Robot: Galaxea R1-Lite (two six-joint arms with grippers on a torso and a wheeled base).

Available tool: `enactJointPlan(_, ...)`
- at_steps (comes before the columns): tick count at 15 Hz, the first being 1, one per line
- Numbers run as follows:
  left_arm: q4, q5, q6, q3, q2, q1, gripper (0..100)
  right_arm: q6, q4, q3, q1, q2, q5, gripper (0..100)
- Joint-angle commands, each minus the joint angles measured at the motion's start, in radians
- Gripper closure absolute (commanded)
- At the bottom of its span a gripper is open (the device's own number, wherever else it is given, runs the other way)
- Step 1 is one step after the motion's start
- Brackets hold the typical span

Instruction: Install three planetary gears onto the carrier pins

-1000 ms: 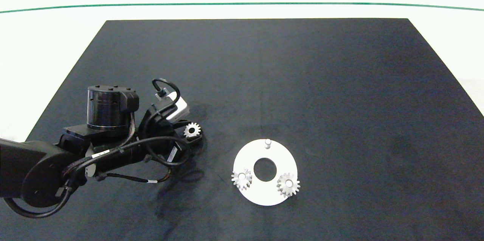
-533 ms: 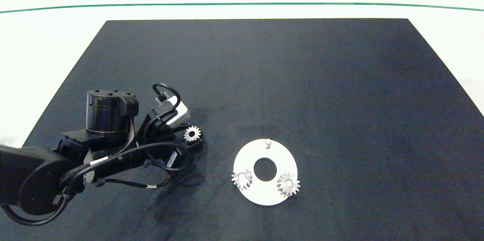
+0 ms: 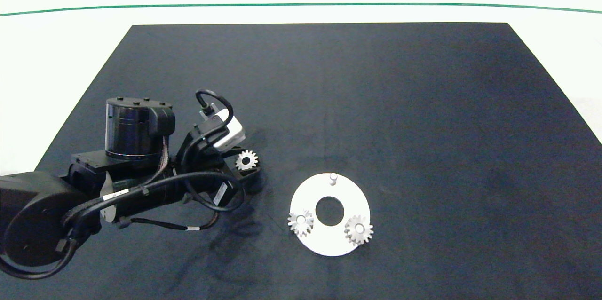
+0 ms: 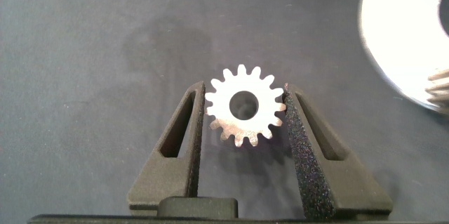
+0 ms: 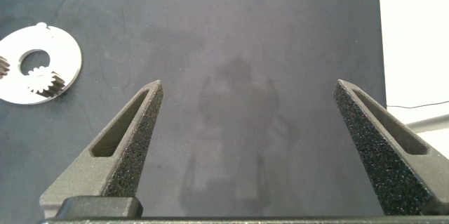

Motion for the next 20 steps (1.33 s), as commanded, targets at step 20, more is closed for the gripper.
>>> enactJointPlan(20,0.207,0.287,0.005,-0.35,0.137,-0.454,100,-0.005,0.001,-0.07,0.004,0.018,0.001,0)
